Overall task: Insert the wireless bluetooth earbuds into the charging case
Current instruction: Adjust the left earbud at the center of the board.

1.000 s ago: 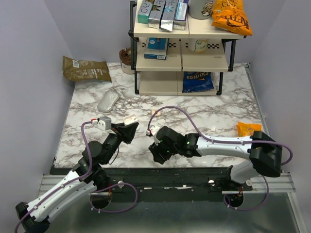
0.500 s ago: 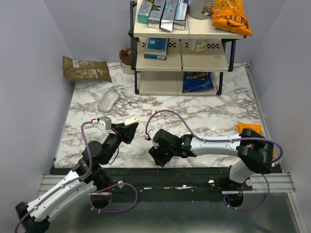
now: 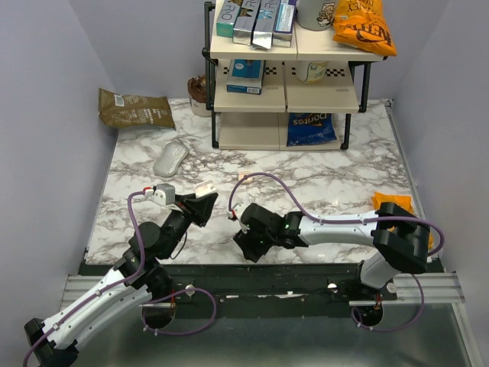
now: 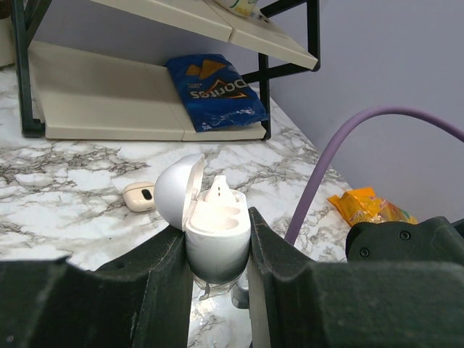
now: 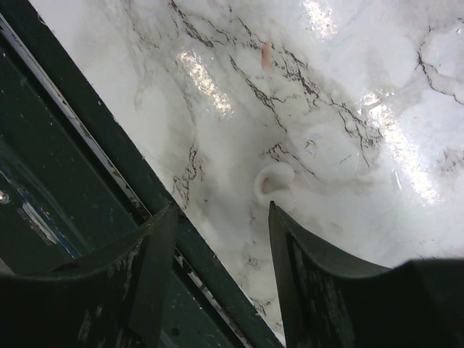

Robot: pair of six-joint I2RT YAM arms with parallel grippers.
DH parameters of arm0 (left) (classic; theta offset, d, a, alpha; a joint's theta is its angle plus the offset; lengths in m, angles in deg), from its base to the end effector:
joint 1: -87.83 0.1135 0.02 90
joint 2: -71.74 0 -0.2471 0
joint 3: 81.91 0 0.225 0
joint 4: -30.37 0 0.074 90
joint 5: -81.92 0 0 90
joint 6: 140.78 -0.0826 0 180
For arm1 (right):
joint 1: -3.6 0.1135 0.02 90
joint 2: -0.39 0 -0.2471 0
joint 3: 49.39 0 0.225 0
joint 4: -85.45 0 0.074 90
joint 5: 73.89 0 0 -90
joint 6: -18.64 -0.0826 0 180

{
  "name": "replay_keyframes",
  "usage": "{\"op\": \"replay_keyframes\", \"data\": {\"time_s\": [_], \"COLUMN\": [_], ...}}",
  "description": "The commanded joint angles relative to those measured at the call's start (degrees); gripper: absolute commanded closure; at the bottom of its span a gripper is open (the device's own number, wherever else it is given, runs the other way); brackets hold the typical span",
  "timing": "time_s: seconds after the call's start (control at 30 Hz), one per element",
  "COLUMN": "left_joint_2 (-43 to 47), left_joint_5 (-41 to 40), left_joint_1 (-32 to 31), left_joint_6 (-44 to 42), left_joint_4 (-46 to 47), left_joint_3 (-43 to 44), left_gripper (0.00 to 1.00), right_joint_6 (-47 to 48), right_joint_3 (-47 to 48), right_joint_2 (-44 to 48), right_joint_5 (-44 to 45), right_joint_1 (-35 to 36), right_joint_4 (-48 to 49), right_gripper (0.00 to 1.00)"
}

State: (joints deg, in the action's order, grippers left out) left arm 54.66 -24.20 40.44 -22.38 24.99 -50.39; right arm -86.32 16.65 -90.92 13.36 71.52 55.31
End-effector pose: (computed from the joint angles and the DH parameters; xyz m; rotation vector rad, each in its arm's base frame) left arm 0.1205 -0.0972 0.2663 0.0018 1.4797 -0.8878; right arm 0.1159 0.2961 0.1356 -1.2026 2.3697 0.5954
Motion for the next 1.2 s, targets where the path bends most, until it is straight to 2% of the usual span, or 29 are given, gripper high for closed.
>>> {"op": "replay_keyframes", "data": {"time_s": [0.0,0.37,0.67,0.93,1.17], "left_joint_2": [1.0,1.08,1.0,1.0,0.82], "left_joint_5": [-1.55,-1.55,-1.55,-1.63,-1.46], "left_joint_1": [-0.33,-0.33,-0.33,-0.33,-0.33], "left_joint_6": [0.34,0.25,0.34,0.43,0.43], "left_joint_4": [-0.51,-0.77,-0.68,-0.86,-0.68], "left_joint_3": [-0.32,-0.41,-0.41,-0.41,-0.32], "left_gripper": [1.0,1.0,1.0,1.0,1.0], "right_joint_6": [-0.07,-0.24,-1.47,-2.35,-2.62], "right_joint_3": [1.82,2.17,2.52,2.34,2.34], "right_joint_2": [0.52,-2.38,-2.56,-2.82,-2.65], "right_joint_5": [1.6,2.57,8.45,9.95,10.65], "right_joint_1": [0.37,0.28,0.19,0.11,-0.16], "right_joint_4": [-0.35,-1.14,-1.93,-2.99,-2.9], "right_gripper": [0.38,0.38,0.39,0.39,0.45]}}
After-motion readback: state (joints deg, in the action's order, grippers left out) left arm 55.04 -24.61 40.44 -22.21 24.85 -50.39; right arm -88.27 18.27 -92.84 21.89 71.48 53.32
